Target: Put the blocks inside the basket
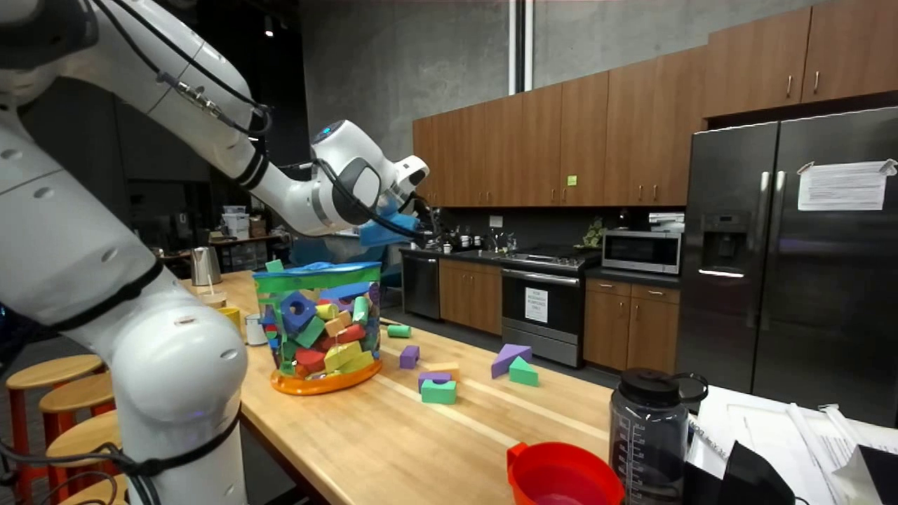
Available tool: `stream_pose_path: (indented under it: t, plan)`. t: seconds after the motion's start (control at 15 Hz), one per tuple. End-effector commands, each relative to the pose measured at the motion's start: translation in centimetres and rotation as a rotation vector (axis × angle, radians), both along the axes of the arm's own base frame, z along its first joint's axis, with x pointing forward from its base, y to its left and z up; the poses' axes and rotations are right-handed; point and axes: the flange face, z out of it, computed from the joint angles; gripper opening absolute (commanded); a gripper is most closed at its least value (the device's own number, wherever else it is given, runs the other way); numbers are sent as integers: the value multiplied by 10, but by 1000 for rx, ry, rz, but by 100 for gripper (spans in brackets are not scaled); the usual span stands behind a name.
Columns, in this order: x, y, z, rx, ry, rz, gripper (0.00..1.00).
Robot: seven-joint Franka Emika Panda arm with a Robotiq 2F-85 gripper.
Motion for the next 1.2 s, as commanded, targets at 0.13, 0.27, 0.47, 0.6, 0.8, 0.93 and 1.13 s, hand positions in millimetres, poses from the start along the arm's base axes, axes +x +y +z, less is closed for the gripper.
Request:
stream_pose_path:
  t: [0.13,0.27,0.47,0.6,0.8,0.93,1.13]
  plan:
    - [7,-36,0,-235,188,-153,100]
    - [10,-38,-4,-275,270,-164,100]
    - [9,-35,-9,-244,254,-143,100]
    - [8,-34,-9,-243,252,-143,100]
    - [8,-35,-9,-242,252,-144,100]
    - [8,-35,-9,-242,251,-144,100]
    - [5,-39,-13,-344,335,-203,100]
